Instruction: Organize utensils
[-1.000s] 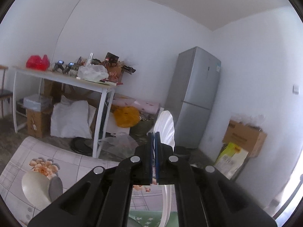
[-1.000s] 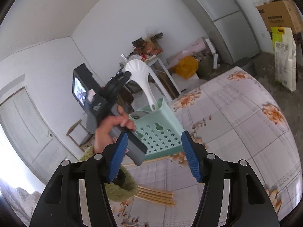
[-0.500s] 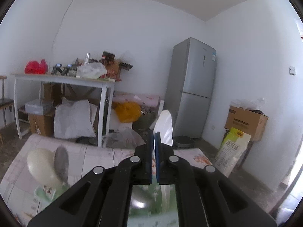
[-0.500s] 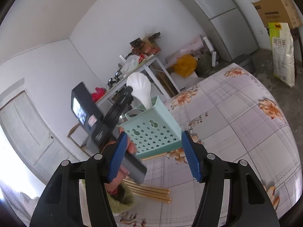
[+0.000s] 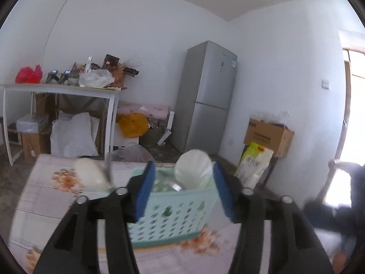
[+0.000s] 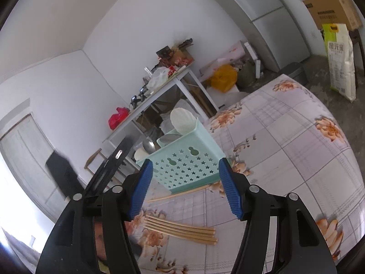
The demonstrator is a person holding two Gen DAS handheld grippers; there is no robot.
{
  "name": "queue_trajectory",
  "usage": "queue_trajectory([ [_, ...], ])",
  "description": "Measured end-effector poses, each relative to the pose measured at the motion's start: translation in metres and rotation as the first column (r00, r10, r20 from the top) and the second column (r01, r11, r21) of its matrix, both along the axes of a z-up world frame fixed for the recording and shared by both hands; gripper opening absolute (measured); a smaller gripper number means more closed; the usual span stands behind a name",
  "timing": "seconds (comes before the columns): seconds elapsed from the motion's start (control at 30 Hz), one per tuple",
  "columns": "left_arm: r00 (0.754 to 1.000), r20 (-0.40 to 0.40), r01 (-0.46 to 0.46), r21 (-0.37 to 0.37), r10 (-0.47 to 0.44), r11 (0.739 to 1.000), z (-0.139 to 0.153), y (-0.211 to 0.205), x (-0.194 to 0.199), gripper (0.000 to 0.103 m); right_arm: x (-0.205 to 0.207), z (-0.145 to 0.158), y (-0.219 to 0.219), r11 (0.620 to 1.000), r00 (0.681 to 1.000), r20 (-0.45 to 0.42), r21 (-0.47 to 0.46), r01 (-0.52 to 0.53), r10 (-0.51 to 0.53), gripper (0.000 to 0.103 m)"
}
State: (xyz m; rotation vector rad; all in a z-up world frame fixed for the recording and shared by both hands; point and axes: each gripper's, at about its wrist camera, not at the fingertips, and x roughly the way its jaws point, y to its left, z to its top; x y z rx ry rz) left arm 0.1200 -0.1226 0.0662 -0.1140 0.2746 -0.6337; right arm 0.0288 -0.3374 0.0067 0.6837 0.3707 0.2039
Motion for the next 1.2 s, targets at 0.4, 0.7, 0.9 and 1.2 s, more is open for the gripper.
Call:
queue_trajectory([
  [0.4, 0.957, -0.288, 0.031, -0.010, -0.032, 0.999, -0.040, 0.080, 0.057, 0.073, 0.102, -0.006, -0.020, 0.979, 0.984, -0.094, 0.152, -0.139, 0.154, 0.067],
  [0.7, 0.935, -0.325, 0.171, 0.051, -0.145, 0.984, -0.069, 0.048, 0.088, 0.079, 0.155, -0.016, 0.008, 0.977, 0.959, -0.184, 0.062, -0.206, 0.214, 0.067],
  [0.9, 0.916, -0.361, 0.205, 0.044, -0.176, 0.978, -0.084, 0.032, 0.106, 0.079, 0.163, -0.019, 0.013, 0.975, 0.951, -0.216, 0.024, -0.220, 0.220, 0.072],
  [1.2, 0.885, -0.438, 0.178, 0.009, -0.155, 0.984, -0.084, 0.030, 0.107, 0.080, 0.168, -0.012, 0.020, 0.972, 0.931, -0.287, 0.007, -0.234, 0.227, 0.073],
])
